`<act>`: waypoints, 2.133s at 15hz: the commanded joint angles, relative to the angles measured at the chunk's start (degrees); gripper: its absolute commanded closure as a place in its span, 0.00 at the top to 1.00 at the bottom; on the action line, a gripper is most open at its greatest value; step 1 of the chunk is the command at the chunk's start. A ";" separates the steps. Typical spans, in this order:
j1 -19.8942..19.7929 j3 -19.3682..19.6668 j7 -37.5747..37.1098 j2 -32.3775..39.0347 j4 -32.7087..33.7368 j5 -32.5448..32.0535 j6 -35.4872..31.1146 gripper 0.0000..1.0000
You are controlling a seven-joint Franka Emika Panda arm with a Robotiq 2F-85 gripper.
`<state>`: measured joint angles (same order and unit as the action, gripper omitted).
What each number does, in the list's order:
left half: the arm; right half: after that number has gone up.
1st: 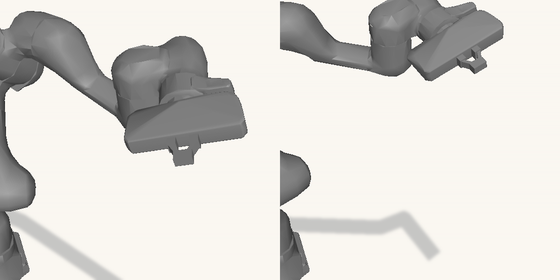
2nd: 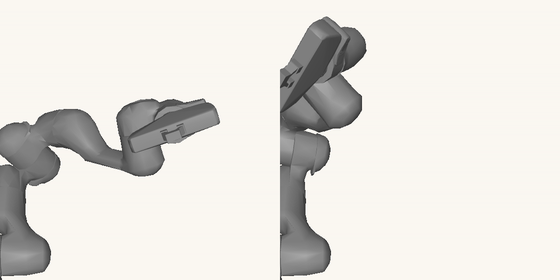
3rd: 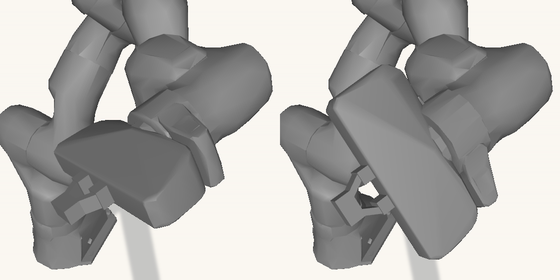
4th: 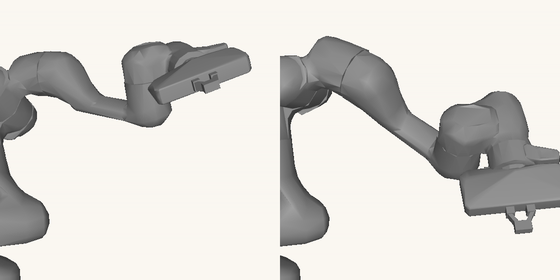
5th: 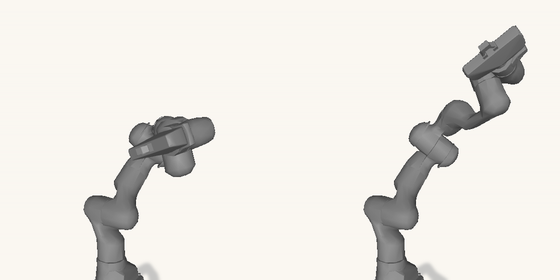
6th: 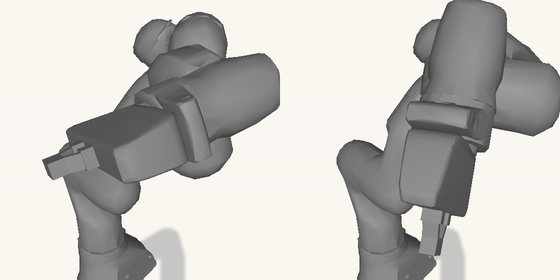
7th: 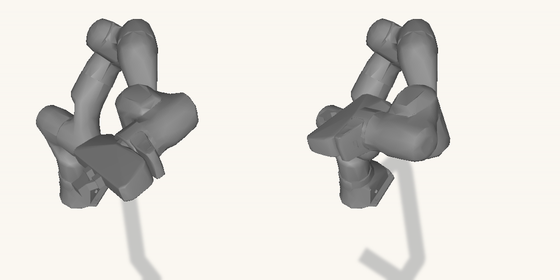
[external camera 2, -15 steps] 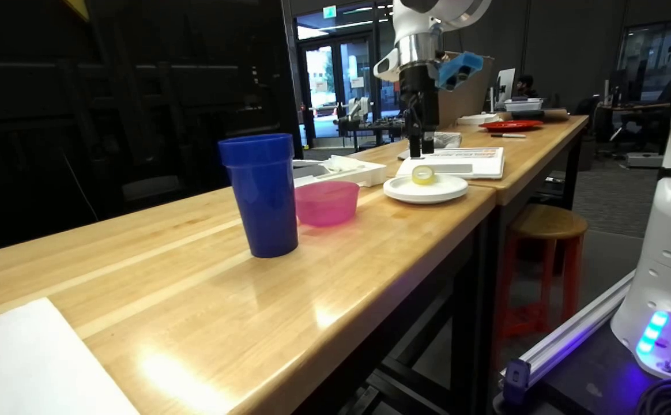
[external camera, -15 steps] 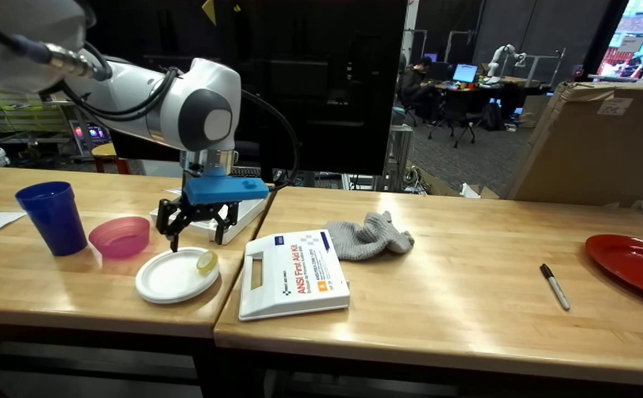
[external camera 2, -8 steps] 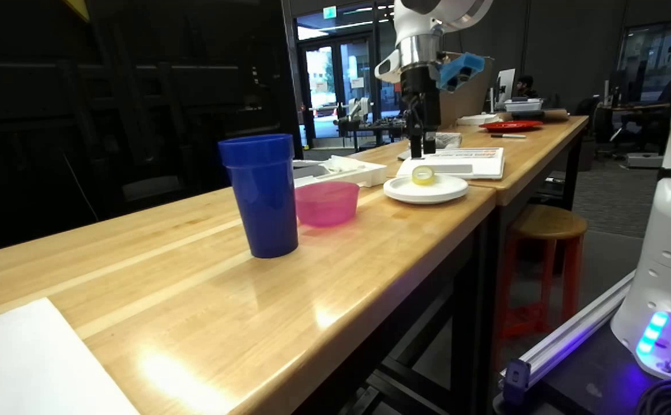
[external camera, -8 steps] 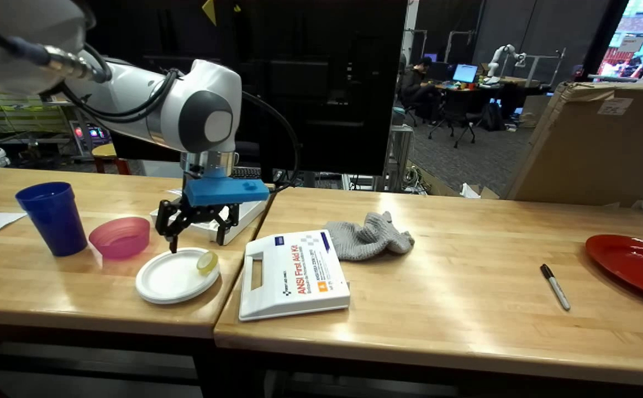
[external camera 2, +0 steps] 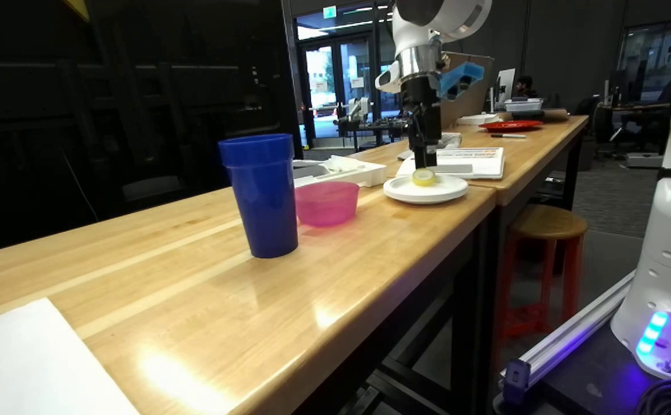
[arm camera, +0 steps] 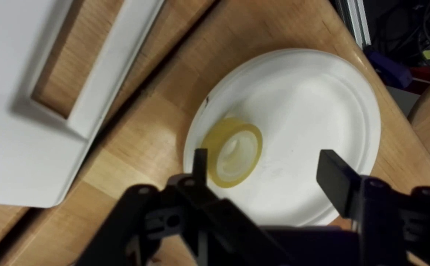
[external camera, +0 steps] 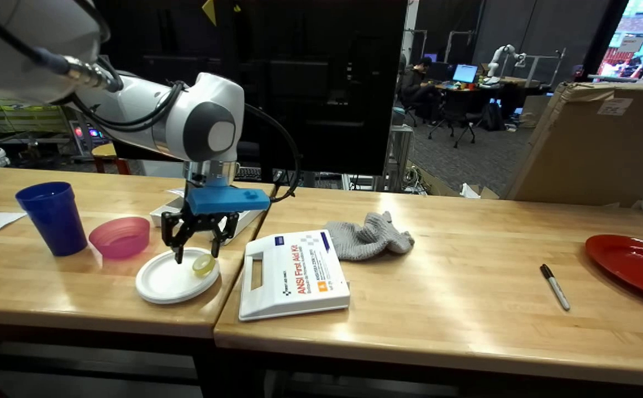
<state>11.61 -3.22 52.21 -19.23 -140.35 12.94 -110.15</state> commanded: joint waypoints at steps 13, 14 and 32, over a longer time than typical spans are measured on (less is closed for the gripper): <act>0.39 0.13 0.27 -0.52 -1.05 0.45 -0.37 0.30; 0.63 -0.32 -0.19 -0.94 -1.41 0.27 -0.29 0.36; 4.53 -6.25 -7.58 -6.79 -4.87 -2.42 4.28 1.00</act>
<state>14.52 -7.20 49.30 -21.06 -143.58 12.93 -108.54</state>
